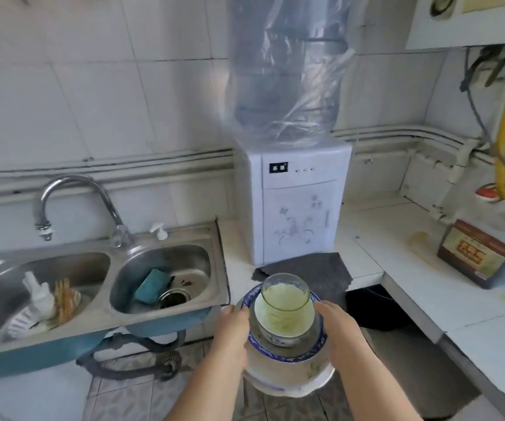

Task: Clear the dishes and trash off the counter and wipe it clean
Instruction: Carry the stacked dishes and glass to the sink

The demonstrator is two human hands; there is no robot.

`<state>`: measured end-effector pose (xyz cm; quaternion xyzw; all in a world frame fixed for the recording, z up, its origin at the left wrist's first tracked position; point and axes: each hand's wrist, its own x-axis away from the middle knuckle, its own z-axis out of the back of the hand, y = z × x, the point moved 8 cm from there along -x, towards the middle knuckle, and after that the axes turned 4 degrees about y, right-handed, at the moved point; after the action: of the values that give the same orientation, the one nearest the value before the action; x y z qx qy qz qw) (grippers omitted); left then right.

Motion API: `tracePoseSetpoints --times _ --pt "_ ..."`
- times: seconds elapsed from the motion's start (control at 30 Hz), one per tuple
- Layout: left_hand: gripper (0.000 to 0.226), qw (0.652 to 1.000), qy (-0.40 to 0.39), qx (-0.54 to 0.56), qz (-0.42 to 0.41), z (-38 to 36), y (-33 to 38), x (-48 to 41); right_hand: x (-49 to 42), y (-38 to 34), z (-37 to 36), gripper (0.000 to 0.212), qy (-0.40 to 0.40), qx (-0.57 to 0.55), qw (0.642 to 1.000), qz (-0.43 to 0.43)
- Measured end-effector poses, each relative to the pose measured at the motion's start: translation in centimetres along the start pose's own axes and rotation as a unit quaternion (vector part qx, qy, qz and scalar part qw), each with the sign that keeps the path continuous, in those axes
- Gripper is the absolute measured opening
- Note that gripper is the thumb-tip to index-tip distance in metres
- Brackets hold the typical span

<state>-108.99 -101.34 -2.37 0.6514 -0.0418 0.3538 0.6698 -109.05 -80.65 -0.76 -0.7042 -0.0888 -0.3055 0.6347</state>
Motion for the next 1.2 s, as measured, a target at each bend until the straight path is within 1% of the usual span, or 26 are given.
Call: tracePoseSetpoints --times 0.07,0.1,0.17,0.2,0.27,0.33,0.4,0.47,0.57,0.63,0.73,0.83,0.87,0.9,1.0,1.03,1.13,1.2 --pt "0.033 1.0 0.021 0.009 0.002 4.1 0.2 -1.2 1.0 0.6 -4.2 0.029 -0.028 0.018 0.999 -0.004" --pt "0.036 0.999 0.031 0.013 0.005 5.9 0.3 -1.7 1.4 0.8 -5.9 0.027 -0.039 0.027 0.999 -0.001" --pt "0.04 0.998 0.05 0.025 0.013 10.0 0.2 -3.2 1.9 1.4 -9.9 0.034 -0.056 0.045 0.997 -0.001" --pt "0.04 0.998 0.052 0.036 0.017 11.5 0.3 -3.8 2.5 1.7 -11.7 0.033 -0.069 0.041 0.997 -0.003" --pt "0.037 0.997 0.06 0.052 0.024 14.8 0.3 -5.3 3.2 2.3 -15.4 0.021 -0.08 0.043 0.996 0.002" --pt "0.032 0.996 0.071 0.049 0.024 17.6 0.6 -6.4 3.5 3.0 -18.2 0.011 -0.089 0.039 0.995 -0.003" --pt "0.027 0.995 0.081 0.048 0.021 20.0 0.9 -7.6 3.8 3.4 -21.1 0.006 -0.096 0.028 0.995 -0.002" --pt "0.025 0.995 0.08 0.051 0.033 22.1 1.1 -9.1 3.7 3.9 -23.7 0.011 -0.1 0.029 0.995 -0.009" --pt "0.027 0.994 0.08 0.051 0.045 24.3 1.5 -10.8 3.1 4.3 -26.9 0.031 -0.107 0.038 0.993 -0.018" --pt "0.028 0.994 0.081 0.059 0.051 25.1 2.1 -12.0 2.2 3.9 -28.7 0.036 -0.111 0.044 0.993 -0.016" --pt "0.029 0.991 0.084 0.082 0.061 25.6 3.0 -13.4 1.2 2.9 -30.8 0.031 -0.118 0.057 0.991 -0.012" --pt "0.034 0.989 0.089 0.095 0.07 25.7 3.9 -16.0 -0.9 2.1 -32.9 0.016 -0.127 0.067 0.99 -0.013" --pt "0.035 0.988 0.092 0.099 0.069 25.7 4.3 -16.9 -1.7 1.7 -33.6 0.014 -0.127 0.064 0.99 -0.015" --pt "0.036 0.988 0.092 0.103 0.071 25.4 4.7 -17.9 -2.8 1.4 -34.4 0.018 -0.131 0.063 0.989 -0.017" --pt "0.038 0.986 0.093 0.114 0.077 24.5 5.8 -20.7 -6.0 0.5 -36.4 0.043 -0.139 0.067 0.988 -0.025" --pt "0.037 0.985 0.093 0.123 0.081 24.2 6.0 -21.7 -7.1 0.1 -37.0 0.048 -0.142 0.069 0.987 -0.025" --pt "0.033 0.981 0.098 0.138 0.097 22.7 6.8 -24.9 -10.3 -1.4 -38.6 0.055 -0.155 0.081 0.984 -0.028" --pt "0.035 0.98 0.1 0.138 0.104 22.0 6.4 -27.7 -12.2 -1.9 -39.6 0.057 -0.163 0.088 0.982 -0.03"
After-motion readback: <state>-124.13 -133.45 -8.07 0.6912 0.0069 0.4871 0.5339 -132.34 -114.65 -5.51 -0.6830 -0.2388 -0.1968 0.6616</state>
